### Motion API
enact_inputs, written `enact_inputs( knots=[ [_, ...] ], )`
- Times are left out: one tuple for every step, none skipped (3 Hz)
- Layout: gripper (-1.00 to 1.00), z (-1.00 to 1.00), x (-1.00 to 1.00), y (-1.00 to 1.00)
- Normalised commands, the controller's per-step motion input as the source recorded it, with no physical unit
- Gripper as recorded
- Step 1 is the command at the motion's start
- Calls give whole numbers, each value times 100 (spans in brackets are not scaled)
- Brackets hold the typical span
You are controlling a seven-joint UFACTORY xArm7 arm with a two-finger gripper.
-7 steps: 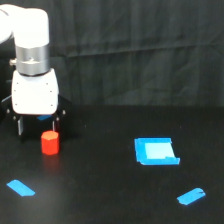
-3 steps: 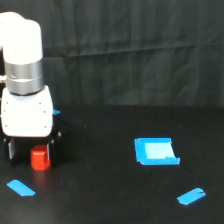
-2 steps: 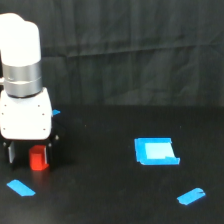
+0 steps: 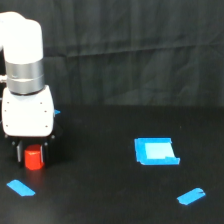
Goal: Pick up the red object from the table
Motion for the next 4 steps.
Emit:
enact_inputs(
  knots=[
    [-100,17,-14,-11],
    [-99,28,-9,3],
    [-100,12,-15,31],
    [-100,-12,-14,21]
  ],
)
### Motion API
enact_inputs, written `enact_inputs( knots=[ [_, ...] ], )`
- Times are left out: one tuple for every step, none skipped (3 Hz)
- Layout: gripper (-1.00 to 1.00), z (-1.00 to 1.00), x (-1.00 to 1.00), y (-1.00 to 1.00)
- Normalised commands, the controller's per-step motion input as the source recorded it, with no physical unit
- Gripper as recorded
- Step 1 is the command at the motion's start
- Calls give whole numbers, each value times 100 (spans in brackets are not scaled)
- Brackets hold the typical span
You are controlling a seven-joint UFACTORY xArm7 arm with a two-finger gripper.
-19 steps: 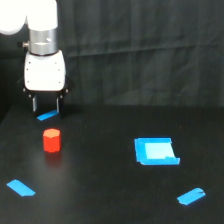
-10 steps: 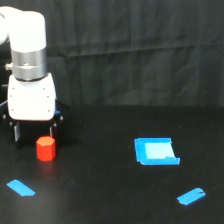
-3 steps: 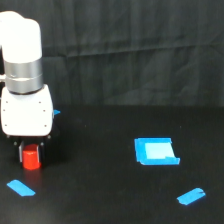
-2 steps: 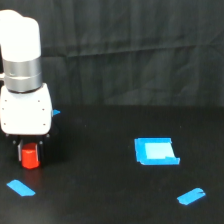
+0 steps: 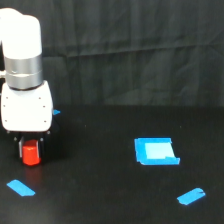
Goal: Pick up the red object from the table
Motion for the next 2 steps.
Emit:
enact_inputs(
  knots=[
    [-99,-10,-24,6],
    [-99,10,-18,1]
  ],
)
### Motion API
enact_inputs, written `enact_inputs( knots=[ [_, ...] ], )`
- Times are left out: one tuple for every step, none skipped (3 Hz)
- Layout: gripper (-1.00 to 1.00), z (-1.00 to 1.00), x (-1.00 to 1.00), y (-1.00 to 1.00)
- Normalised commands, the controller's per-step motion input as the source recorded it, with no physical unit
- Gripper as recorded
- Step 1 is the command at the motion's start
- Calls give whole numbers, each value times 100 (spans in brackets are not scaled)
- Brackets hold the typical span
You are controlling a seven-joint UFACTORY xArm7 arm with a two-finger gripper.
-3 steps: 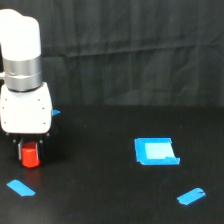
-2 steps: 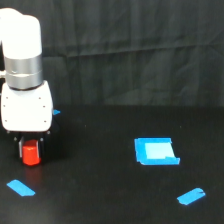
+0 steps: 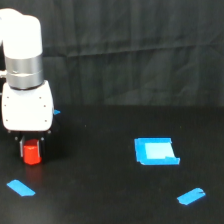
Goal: Pick up the red object from the table
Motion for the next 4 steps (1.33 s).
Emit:
enact_inputs(
  knots=[
    [-98,13,-11,12],
    [-98,-19,-17,15],
    [-100,11,-11,12],
    [-97,-13,-9,-2]
  ],
)
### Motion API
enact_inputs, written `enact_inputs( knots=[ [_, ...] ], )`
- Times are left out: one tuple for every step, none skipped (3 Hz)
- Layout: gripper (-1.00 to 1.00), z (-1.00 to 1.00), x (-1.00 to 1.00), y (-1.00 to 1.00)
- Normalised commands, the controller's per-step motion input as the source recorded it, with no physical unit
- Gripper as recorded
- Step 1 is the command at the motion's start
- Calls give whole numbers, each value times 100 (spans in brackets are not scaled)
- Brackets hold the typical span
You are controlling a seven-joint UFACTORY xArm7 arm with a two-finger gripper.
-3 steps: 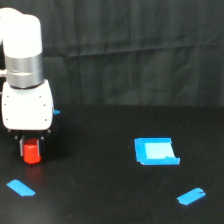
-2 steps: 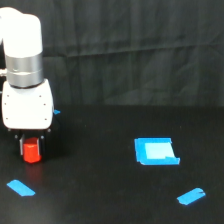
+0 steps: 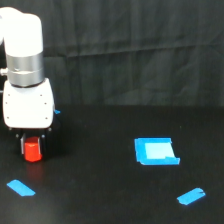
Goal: Pick up the red object from the table
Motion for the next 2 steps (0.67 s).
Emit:
enact_inputs(
  knots=[
    [-100,23,-14,12],
    [-99,30,-7,5]
  ],
)
